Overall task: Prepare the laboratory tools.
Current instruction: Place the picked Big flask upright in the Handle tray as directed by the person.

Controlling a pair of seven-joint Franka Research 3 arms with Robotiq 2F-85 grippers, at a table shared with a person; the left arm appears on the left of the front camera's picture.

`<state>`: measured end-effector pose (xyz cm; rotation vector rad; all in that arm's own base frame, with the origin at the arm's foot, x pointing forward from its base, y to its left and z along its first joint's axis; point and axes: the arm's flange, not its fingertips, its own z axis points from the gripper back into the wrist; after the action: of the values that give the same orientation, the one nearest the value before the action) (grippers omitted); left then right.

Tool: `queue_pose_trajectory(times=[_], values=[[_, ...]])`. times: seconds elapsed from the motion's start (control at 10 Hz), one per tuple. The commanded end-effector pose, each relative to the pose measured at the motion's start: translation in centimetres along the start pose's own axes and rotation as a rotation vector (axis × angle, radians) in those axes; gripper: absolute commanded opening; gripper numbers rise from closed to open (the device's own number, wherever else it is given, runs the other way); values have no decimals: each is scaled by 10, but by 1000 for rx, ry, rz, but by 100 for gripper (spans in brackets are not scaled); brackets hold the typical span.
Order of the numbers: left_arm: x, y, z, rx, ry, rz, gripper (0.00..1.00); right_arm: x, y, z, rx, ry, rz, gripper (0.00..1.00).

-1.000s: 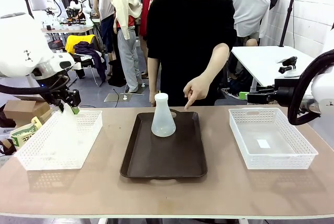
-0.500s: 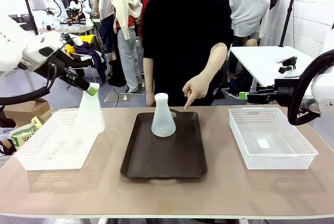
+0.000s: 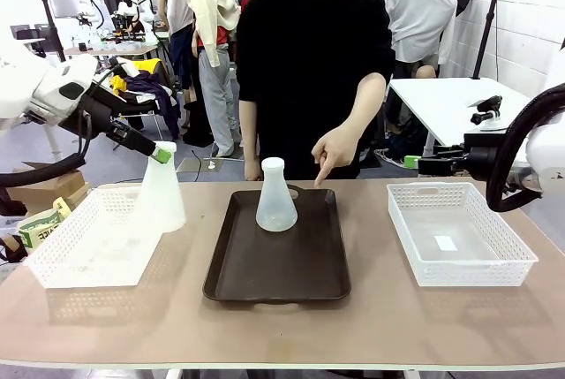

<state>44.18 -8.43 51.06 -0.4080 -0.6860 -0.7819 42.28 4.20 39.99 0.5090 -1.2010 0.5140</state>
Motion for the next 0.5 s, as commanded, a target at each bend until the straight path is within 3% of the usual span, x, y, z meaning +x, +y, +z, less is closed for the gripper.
queue_pose_trajectory(times=[0.0, 0.1, 0.4], values=[[-5, 0, -10, -53, -42, -109, 0, -1, 0, 0, 2, 8, -11, 100], [0, -15, -28, -122, -63, -276, 0, -1, 0, 0, 2, 8, -11, 100], [9, -47, -74, -291, -113, -505, 0, -1, 0, 0, 2, 8, -11, 100]])
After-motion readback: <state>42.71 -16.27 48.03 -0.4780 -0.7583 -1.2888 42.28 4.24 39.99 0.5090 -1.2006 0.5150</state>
